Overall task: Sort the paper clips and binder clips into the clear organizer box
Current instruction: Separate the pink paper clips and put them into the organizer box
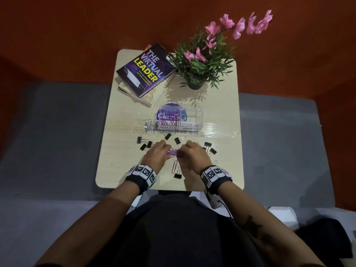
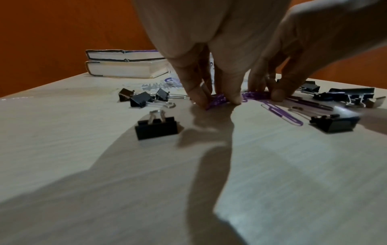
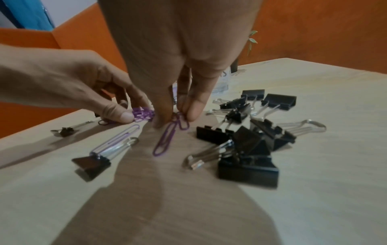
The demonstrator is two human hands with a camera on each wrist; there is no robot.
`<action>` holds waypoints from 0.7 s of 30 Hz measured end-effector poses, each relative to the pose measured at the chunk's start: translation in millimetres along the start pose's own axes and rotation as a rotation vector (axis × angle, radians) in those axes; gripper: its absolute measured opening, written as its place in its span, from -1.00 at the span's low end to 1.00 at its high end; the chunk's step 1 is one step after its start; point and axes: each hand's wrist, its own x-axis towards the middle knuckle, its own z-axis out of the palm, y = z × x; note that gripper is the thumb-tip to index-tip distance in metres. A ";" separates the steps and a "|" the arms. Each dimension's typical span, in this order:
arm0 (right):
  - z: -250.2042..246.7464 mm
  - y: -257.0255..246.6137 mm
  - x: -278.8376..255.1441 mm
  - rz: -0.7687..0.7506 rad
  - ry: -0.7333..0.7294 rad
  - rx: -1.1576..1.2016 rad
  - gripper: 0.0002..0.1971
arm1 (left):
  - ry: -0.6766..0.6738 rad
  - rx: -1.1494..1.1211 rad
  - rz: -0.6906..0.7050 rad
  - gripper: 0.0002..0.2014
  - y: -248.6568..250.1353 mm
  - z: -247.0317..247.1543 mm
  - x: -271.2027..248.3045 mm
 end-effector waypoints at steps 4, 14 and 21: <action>1.5 0.3 4.1 0.002 0.028 -0.011 -0.86 | -0.034 0.008 -0.034 -0.85 2.6 -4.8 7.9; -20.0 15.7 1.4 0.176 0.111 0.242 -0.84 | 0.040 -0.320 -0.207 -0.95 -2.4 -28.2 8.9; -59.2 14.7 13.4 0.185 0.217 0.423 -0.93 | 0.249 -0.485 -0.228 -0.91 6.2 -81.0 46.3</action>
